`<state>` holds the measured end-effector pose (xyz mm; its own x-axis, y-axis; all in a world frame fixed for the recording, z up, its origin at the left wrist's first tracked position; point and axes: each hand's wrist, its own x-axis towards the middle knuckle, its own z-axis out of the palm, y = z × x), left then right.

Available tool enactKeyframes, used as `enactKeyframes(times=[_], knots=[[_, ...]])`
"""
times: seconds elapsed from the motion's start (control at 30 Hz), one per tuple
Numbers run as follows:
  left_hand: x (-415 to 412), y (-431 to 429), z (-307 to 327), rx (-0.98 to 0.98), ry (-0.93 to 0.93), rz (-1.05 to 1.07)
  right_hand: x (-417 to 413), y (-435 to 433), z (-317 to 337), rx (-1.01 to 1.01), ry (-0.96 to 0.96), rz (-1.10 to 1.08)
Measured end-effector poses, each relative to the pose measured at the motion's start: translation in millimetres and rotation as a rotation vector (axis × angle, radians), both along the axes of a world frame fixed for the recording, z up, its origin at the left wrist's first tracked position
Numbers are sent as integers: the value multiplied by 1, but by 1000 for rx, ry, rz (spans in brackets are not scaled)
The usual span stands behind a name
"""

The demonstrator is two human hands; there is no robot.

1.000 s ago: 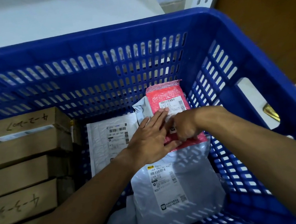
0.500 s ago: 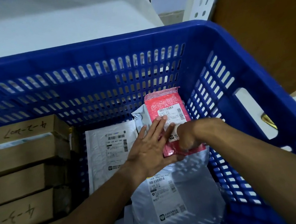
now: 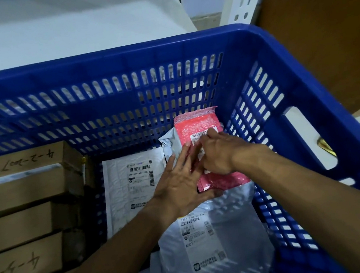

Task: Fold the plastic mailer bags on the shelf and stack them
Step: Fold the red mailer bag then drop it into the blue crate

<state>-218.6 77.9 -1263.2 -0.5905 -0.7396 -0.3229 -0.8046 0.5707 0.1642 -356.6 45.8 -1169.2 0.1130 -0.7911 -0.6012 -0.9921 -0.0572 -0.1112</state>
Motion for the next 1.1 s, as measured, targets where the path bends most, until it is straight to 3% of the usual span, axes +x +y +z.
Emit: enactKeyframes(times=[0.3, 0.53, 0.77, 1.1], knots=[[-2, 1, 3, 6, -25, -1, -13, -4, -13, 52, 45, -9], [0, 0, -1, 9, -35, -1, -17, 1, -19, -93, -97, -54], [1, -2, -1, 40, 8, 15, -33, -11, -14, -428, -207, -58], [0, -3, 1, 62, 6, 14, -32, -16, -22, -367, -131, 37]])
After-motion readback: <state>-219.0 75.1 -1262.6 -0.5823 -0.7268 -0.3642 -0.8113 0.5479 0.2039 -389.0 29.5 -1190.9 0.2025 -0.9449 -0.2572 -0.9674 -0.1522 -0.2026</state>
